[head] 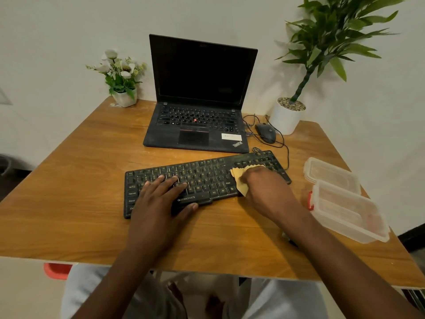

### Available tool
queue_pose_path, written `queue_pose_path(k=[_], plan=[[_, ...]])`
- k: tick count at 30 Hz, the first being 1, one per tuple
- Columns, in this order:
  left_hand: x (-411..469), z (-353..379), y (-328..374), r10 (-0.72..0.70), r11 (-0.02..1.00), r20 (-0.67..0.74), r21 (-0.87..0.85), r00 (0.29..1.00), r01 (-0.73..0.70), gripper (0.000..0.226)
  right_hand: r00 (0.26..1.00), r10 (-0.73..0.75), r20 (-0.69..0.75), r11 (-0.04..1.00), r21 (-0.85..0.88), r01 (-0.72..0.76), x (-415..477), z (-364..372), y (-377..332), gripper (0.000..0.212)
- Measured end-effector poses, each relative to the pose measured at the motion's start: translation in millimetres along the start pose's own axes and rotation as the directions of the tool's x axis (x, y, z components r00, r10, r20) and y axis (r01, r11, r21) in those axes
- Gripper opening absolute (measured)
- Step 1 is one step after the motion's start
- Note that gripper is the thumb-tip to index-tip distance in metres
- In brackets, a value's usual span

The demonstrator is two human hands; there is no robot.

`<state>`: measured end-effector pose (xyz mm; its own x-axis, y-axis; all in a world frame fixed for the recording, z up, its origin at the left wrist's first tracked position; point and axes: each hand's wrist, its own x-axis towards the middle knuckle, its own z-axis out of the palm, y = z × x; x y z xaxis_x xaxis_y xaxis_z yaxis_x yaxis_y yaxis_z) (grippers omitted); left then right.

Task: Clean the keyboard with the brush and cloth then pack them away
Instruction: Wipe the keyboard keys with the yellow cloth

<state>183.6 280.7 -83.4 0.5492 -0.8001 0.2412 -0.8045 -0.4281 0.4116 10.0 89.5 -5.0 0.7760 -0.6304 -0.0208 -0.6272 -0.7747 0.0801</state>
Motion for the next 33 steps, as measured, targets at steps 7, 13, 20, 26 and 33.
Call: queue_pose_path(k=[7,13,20,26,33], plan=[[0.1,-0.1,0.1,0.006,1.0,0.009,-0.005,1.0,-0.006,0.071,0.998,-0.047,0.032,0.995,0.092,0.044,-9.7,2.5,28.3,0.054],[-0.9,0.1,-2.3,0.013,1.0,0.004,-0.004,1.0,-0.013,0.077,1.0,0.004,-0.004,0.984,0.18,-0.004,-8.7,12.7,4.5,0.051],[0.4,2.3,-2.8,0.0,1.0,0.018,-0.011,1.0,0.0,0.073,1.0,0.031,-0.004,0.981,0.19,-0.03,-11.2,4.4,26.9,0.051],[-0.2,2.3,-3.3,0.0,1.0,0.016,-0.011,1.0,0.0,0.078,0.997,0.069,0.03,0.987,0.146,-0.072,-7.3,5.2,7.6,0.053],[-1.0,2.0,-3.7,0.019,1.0,0.025,0.002,0.999,-0.019,0.078,0.998,0.037,0.059,0.975,0.215,-0.049,-14.3,-10.1,50.9,0.045]])
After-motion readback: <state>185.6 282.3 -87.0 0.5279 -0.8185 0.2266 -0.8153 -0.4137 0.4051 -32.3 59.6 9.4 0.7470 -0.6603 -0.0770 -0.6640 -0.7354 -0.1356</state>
